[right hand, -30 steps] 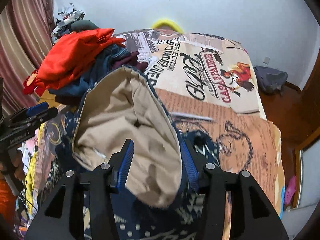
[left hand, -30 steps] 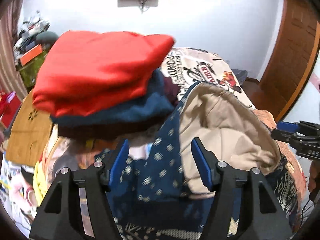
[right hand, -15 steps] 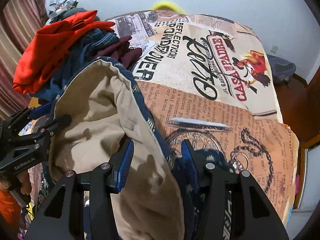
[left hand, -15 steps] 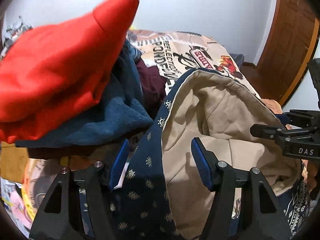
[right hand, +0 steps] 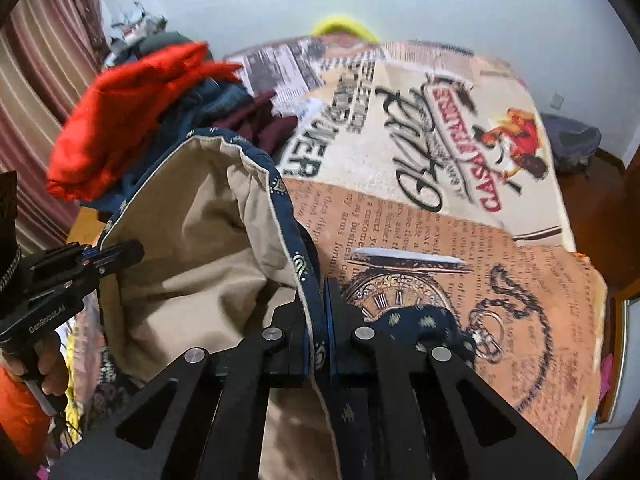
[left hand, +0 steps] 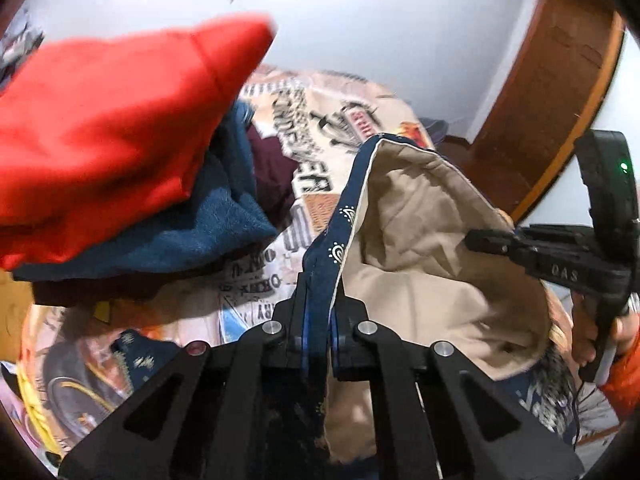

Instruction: Fold large clothes

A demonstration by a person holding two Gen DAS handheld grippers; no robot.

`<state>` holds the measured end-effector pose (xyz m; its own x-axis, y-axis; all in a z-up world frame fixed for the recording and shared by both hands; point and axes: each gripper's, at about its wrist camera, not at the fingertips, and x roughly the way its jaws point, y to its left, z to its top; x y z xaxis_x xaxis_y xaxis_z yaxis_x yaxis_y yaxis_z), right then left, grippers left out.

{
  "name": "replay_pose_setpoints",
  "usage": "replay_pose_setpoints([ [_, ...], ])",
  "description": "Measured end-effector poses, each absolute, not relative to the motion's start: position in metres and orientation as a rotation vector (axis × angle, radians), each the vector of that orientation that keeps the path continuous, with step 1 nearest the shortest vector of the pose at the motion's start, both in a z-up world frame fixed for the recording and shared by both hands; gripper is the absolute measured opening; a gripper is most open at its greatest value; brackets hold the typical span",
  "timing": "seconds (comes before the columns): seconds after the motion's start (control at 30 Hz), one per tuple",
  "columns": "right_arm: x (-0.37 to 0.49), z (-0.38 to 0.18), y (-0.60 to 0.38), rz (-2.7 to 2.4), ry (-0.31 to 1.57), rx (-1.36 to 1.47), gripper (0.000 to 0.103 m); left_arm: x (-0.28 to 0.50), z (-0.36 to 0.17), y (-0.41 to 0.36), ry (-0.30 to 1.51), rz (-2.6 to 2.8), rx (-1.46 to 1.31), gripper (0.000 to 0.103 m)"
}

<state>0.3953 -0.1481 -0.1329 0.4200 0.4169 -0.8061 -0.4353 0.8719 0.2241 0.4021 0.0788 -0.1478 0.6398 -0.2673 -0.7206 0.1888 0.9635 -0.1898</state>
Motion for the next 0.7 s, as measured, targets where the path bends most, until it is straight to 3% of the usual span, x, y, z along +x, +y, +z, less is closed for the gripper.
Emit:
replay_pose_setpoints([
  [0.27, 0.326, -0.092, -0.168, 0.573, 0.917, -0.019, 0.005, 0.327, -0.128, 0.087, 0.817, -0.296, -0.125, 0.006],
  [0.7, 0.268, -0.106, -0.183, 0.541, 0.925, -0.051, 0.006, 0.281, -0.189, 0.082, 1.009, -0.236, -0.066, 0.007],
])
